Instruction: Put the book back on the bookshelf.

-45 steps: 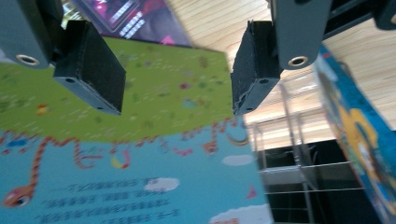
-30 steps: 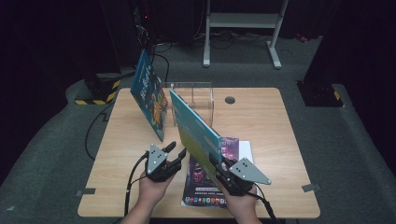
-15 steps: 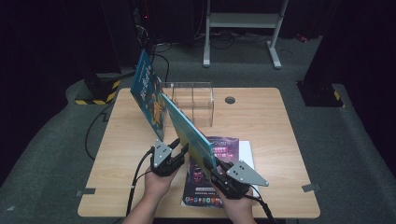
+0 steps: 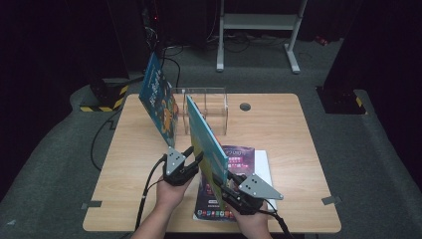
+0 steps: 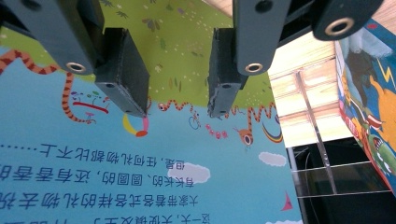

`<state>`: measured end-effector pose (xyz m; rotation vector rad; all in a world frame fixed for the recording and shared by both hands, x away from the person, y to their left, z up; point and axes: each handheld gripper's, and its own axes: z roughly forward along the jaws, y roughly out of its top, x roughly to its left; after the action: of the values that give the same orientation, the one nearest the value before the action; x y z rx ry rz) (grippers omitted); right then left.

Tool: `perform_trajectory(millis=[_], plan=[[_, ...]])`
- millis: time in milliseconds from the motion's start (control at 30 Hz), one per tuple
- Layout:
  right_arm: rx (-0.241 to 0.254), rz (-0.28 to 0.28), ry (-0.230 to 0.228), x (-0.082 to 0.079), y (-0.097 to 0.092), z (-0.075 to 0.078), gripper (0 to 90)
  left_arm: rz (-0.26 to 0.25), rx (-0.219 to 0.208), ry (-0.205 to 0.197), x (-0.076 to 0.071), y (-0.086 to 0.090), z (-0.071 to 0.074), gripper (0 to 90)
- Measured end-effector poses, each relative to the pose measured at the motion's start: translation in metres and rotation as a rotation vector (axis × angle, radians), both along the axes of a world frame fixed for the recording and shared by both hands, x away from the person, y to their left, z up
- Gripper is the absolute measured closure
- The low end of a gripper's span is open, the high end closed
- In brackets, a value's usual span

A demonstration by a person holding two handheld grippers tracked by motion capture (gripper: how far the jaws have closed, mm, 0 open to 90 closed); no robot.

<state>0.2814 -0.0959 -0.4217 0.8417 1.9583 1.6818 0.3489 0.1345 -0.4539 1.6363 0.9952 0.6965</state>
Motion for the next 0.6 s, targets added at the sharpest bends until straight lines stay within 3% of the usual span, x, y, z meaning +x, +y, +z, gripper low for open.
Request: perform_trajectory(millis=[233,500,600], plan=[[-0.048,0.022,0.000,0.001,0.013,-0.008,58.3,-0.005,-0.031,0.044,0.007,0.008,-0.007,57.4],[-0.066,0.047,-0.014,0.003,0.025,-0.011,55.4,-0.008,-0.042,0.071,0.007,0.018,-0.012,56.9],[-0.046,0.056,-0.010,0.002,0.027,-0.011,56.1,-0.017,-0.047,0.074,0.002,0.021,-0.014,54.3]])
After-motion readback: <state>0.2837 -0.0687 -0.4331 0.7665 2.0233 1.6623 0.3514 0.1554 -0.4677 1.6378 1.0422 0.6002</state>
